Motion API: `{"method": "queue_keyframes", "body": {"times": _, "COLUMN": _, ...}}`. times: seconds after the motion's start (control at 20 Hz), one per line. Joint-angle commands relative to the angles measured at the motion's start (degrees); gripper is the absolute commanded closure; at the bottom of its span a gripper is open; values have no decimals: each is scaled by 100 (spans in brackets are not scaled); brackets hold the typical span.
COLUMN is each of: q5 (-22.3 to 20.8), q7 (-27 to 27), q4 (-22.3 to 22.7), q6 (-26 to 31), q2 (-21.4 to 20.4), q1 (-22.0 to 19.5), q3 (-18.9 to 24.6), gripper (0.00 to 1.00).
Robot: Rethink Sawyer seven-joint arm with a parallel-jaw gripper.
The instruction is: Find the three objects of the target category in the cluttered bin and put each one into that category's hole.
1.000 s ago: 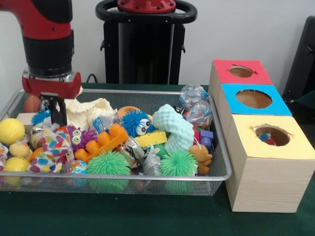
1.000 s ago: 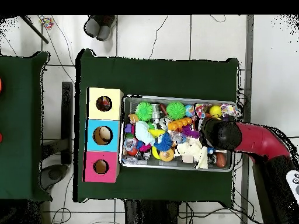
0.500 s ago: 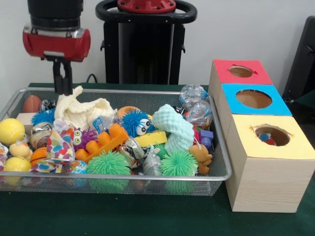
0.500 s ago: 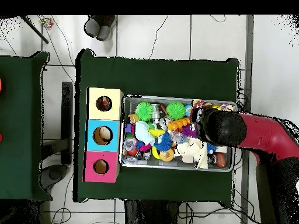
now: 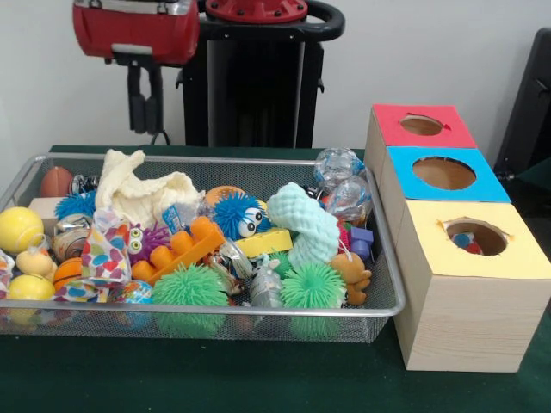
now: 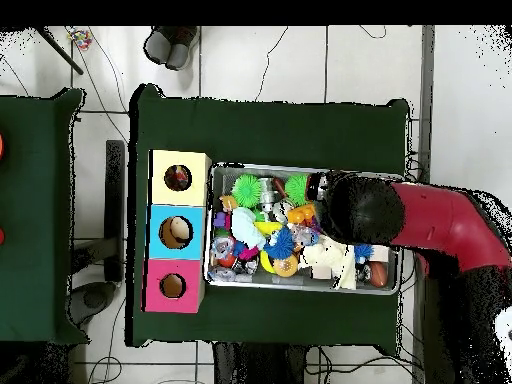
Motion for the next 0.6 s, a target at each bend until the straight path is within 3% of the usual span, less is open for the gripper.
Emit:
{"method": "queue_keyframes", "body": {"times": 0.05, "q5": -272, "q7": 271, "q4": 233, "q6": -277, "q2": 1127, "q1": 181, "q3": -150, "gripper": 100}}
{"method": "queue_keyframes", "body": {"times": 0.2, "q5": -392, "q7": 194, "q4": 150, "q6": -560, "q2": 1517, "q1": 148, "q3": -191, "gripper": 100}}
{"method": "queue_keyframes", "body": {"times": 0.5, "q5": -442, "q7": 238, "q4": 153, "q6": -721, "q2": 1465, "q1": 167, "q3": -330, "gripper": 100}}
{"method": "queue_keyframes", "body": {"times": 0.55, "q5": -424, "q7": 279, "q4": 168, "q6": -739, "q2": 1451, "q1": 175, "q3": -348, "gripper": 0}}
{"method": "queue_keyframes", "body": {"times": 0.6, "q5": -401, "q7": 264, "q4": 183, "q6": -697, "q2": 1458, "q1": 167, "q3": -332, "gripper": 0}}
